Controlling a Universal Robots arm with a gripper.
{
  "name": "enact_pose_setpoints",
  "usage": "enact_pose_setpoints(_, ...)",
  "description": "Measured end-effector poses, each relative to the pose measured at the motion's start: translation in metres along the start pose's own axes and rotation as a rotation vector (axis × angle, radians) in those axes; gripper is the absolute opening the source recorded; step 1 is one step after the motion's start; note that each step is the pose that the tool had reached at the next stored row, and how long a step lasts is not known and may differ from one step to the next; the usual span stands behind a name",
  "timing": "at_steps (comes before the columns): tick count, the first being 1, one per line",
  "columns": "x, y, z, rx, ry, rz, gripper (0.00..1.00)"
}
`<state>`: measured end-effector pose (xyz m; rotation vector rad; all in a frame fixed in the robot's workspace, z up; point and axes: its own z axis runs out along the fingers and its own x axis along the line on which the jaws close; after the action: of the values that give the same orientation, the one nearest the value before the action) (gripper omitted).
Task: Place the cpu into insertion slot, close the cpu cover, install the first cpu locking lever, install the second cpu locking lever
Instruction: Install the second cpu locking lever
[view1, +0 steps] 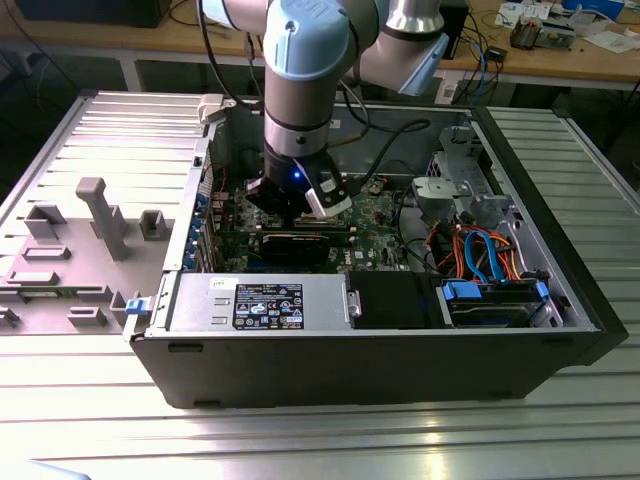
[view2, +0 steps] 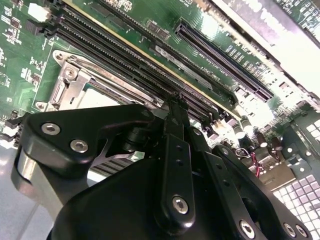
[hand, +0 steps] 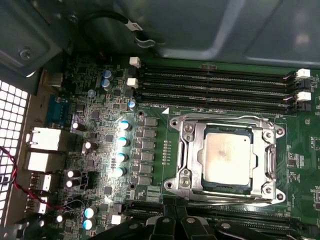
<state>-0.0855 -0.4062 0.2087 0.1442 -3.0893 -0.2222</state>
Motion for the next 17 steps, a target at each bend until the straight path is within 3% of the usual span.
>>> enact_pose_setpoints(7, 0.0001, -0.0002, 0.0037, -0.011, 0.0004, -0.007, 0.11)
enact_pose_setpoints(11, 0.0, -0.0001, 0.0042, -0.0242, 0.0, -0.011, 0.11)
enact_pose_setpoints(17, 0.0, -0.0001, 0.0048, -0.0356, -0.0006, -0.013, 0.11)
